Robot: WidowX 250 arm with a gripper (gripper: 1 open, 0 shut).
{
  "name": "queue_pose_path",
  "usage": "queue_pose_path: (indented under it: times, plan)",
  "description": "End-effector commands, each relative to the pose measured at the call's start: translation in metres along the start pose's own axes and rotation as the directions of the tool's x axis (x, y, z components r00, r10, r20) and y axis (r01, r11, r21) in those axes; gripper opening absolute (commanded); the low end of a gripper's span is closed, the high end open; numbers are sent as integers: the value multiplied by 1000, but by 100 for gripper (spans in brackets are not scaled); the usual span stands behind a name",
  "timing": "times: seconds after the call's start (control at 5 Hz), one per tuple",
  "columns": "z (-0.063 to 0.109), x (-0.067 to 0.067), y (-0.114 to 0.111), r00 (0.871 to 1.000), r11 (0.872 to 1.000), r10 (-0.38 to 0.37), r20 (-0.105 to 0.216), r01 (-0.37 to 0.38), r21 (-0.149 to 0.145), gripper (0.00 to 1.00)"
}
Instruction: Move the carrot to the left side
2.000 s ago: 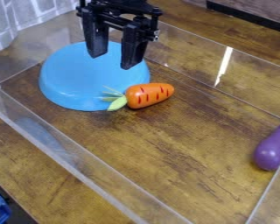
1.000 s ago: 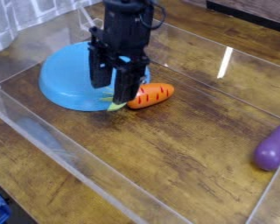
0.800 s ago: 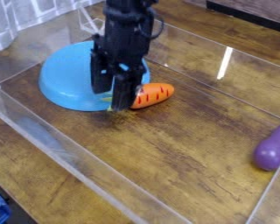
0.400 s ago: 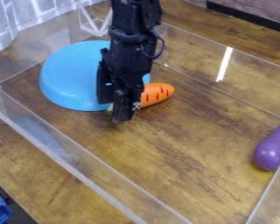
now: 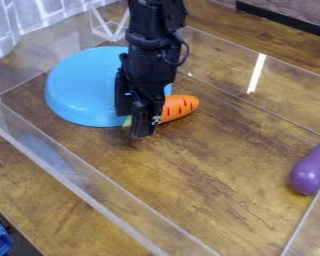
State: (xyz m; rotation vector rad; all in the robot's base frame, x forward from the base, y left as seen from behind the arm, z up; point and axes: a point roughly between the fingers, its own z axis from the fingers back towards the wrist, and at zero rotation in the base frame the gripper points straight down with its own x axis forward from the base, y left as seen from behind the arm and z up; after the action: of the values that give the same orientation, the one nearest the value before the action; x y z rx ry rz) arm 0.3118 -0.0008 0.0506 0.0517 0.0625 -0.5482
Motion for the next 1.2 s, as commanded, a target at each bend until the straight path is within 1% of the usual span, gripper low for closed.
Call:
queue_pose_path:
  times: [0.0, 0.2, 1.0]
  plan:
    - [11, 8, 15, 998, 999, 17, 65, -19, 32, 100]
    - [8, 9, 18, 997, 999, 19, 74, -22, 35, 0]
    - [4, 14, 31, 993, 998, 30, 116, -36, 47, 0]
